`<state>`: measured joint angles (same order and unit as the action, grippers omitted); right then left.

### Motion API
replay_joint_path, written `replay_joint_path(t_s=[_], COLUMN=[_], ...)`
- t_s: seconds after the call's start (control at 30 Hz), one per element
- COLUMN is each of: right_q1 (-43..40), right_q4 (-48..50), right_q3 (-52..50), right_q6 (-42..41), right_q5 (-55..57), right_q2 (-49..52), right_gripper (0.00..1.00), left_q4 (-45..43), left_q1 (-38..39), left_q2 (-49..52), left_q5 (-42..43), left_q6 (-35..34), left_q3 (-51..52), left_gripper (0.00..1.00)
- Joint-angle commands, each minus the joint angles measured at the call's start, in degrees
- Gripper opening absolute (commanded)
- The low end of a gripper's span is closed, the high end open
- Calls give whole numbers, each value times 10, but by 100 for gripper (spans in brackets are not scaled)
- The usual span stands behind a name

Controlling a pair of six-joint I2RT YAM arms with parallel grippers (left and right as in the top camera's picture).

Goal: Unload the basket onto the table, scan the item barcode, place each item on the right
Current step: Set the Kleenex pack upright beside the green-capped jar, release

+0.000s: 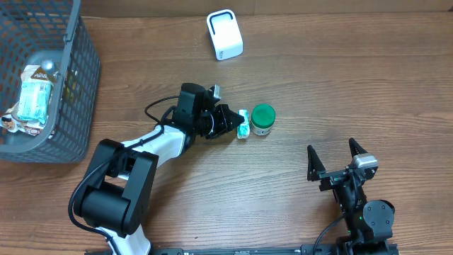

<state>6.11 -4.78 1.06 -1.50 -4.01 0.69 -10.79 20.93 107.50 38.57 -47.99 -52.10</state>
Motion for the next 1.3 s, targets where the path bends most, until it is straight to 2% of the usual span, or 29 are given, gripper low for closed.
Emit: replay_joint_path(t_s=[0.0, 0.23, 0.37, 0.47, 0.53, 0.63, 0.83, 0.9, 1.07, 1.27], right_q1=[3, 3, 3, 3, 3, 3, 3, 3, 3, 3], right_q4=[2, 2, 2, 2, 2, 2, 2, 2, 2, 2], right_q3=[-6, -6, -6, -6, -6, -6, -6, -6, -6, -6], right_q6=[1, 1, 1, 1, 1, 1, 1, 1, 1, 1], right_q5=[8, 8, 8, 8, 8, 8, 8, 8, 8, 8], right_q2=[-5, -5, -5, -5, -5, -5, -5, -5, -5, -5], right_gripper=[100, 100, 100, 100, 100, 100, 100, 100, 100, 100], left_q4=[-5, -6, -6, -6, -6, -6, -37, -57, -51, -17], left_q1=[8, 20, 20, 20, 20, 20, 15, 12, 4, -9], left_q2=[9, 9, 9, 9, 9, 9, 8, 6, -2, -4], left_q5=[-12, -23, -28, -28, -28, -30, 4, 20, 19, 13], left_q6=[-5, -5, -5, -5, -5, -4, 0, 0, 0, 12], left_q3=[4, 4, 4, 4, 4, 4, 4, 3, 1, 1], left_gripper=[5, 6, 13, 38, 44, 48, 45, 49, 65, 69])
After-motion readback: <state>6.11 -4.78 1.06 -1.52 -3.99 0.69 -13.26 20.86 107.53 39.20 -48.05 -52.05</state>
